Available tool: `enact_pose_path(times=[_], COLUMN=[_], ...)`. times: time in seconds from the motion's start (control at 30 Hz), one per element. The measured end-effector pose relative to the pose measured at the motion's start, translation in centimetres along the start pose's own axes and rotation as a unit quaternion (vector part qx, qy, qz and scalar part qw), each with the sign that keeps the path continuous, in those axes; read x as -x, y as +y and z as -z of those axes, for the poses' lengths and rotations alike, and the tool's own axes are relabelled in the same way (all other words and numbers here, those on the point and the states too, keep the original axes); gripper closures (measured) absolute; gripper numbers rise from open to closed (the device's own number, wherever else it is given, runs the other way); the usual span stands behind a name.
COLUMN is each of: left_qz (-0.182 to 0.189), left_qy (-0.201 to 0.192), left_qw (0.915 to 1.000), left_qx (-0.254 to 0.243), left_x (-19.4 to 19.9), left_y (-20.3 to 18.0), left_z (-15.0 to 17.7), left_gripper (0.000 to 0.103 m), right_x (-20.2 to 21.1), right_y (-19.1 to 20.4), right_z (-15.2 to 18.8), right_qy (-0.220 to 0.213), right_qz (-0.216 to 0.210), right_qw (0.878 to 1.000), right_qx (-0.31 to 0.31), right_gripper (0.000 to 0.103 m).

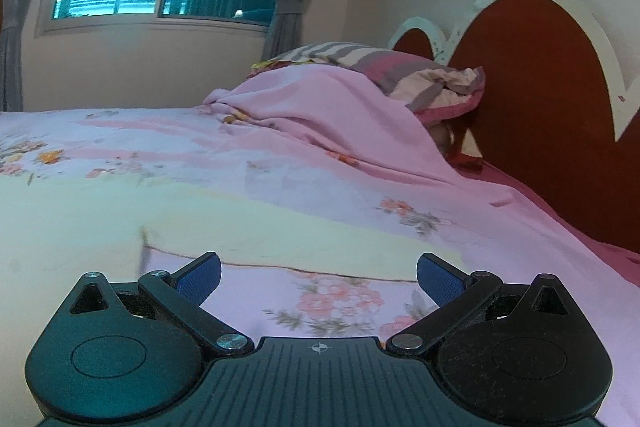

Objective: Fold small clothes
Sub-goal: 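Grasp the sweater sleeve cuff with the left gripper and lift it, then carry the sleeve across the sweater body and release it with the left gripper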

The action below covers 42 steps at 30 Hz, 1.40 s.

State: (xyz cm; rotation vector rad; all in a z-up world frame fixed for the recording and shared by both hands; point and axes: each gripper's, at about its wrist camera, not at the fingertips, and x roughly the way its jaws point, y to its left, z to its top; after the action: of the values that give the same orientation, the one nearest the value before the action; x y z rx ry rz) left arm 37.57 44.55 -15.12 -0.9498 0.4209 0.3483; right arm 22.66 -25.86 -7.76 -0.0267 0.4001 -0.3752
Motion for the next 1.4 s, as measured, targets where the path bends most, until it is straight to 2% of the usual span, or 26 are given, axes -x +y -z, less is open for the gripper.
enact_pose_path(times=[0.1, 0.2, 0.3, 0.37, 0.47, 0.57, 0.7, 0.83, 0.93, 1.0, 1.07, 1.1, 1.13, 1.2, 1.23, 1.27, 1.3, 1.4], left_qz=[0.029, 0.079, 0.124, 0.155, 0.189, 0.21, 0.218, 0.199, 0.18, 0.187, 0.193, 0.193, 0.196, 0.227, 0.255, 0.274, 0.277, 0.237], left_qy=[-0.02, -0.04, -0.048, -0.045, -0.029, 0.005, 0.055, 0.104, 0.123, 0.13, 0.13, 0.122, 0.117, 0.126, 0.134, 0.129, 0.109, 0.069], left_qw=[0.9992, 0.9941, 0.9813, 0.9695, 0.944, 0.9152, 0.8804, 0.8438, 0.8291, 0.8177, 0.8027, 0.7944, 0.7857, 0.7702, 0.7654, 0.7658, 0.7711, 0.7917], left_qx=[-0.02, -0.063, -0.14, -0.185, -0.269, -0.344, -0.417, -0.487, -0.515, -0.529, -0.549, -0.563, -0.575, -0.583, -0.575, -0.567, -0.563, -0.559], left_x=[1.3, 2.9, 3.7, 4.0, 3.6, 2.4, 0.7, -1.2, -2.8, -2.6, -2.2, -1.9, -1.5, -0.6, 0.2, 1.0, 2.0, 3.3], left_y=[-2.2, -7.6, -15.4, -20.7, -28.6, -34.9, -38.3, -39.6, -38.6, -38.3, -38.7, -38.7, -38.7, -39.0, -39.4, -39.2, -38.8, -37.3], left_z=[-0.3, 0.2, 2.1, 4.7, 10.8, 18.9, 29.5, 38.8, 41.8, 43.0, 43.5, 43.9, 44.4, 45.0, 44.8, 44.4, 43.9, 41.5], left_gripper=[0.102, 0.102, 0.102, 0.102, 0.102, 0.102, 0.102, 0.102, 0.1, 0.085, 0.055, 0.049, 0.046, 0.046, 0.046, 0.044, 0.044, 0.044], right_x=[-0.3, -0.9, -1.5, -1.5, -1.3, -1.1, -0.8, -0.8, -1.1, -1.2, -1.2, -1.2, -1.3, -1.3, -1.5, -1.4, -1.3, -1.1], right_y=[-1.4, -3.0, -4.9, -6.0, -7.6, -9.5, -13.1, -16.6, -18.2, -18.8, -18.9, -18.9, -18.8, -18.7, -18.6, -18.7, -18.7, -18.9], right_z=[0.2, 0.6, 1.0, 1.3, 2.0, 2.8, 4.1, 5.3, 5.9, 6.2, 6.5, 6.6, 6.7, 6.8, 6.9, 6.8, 6.8, 6.7], right_qy=[0.002, 0.008, 0.017, 0.02, 0.021, 0.021, 0.015, 0.03, 0.038, 0.039, 0.04, 0.041, 0.041, 0.043, 0.043, 0.043, 0.041, 0.041], right_qz=[0.006, 0.02, 0.031, 0.032, 0.032, 0.038, 0.069, 0.089, 0.095, 0.095, 0.092, 0.091, 0.09, 0.087, 0.086, 0.086, 0.086, 0.086], right_qw=[1.0, 1.0, 0.999, 0.999, 0.999, 0.998, 0.997, 0.993, 0.992, 0.991, 0.991, 0.991, 0.991, 0.991, 0.991, 0.991, 0.991, 0.991], right_qx=[-0.003, -0.004, -0.021, -0.03, -0.038, -0.041, -0.044, -0.067, -0.08, -0.085, -0.09, -0.091, -0.091, -0.094, -0.095, -0.096, -0.097, -0.099], right_gripper=[0.0, 0.0, 0.0, 0.0, 0.0, 0.0, 0.0, 0.0, 0.0, 0.0, 0.0, 0.0, 0.0, 0.0, 0.0, 0.0, 0.0, 0.0])
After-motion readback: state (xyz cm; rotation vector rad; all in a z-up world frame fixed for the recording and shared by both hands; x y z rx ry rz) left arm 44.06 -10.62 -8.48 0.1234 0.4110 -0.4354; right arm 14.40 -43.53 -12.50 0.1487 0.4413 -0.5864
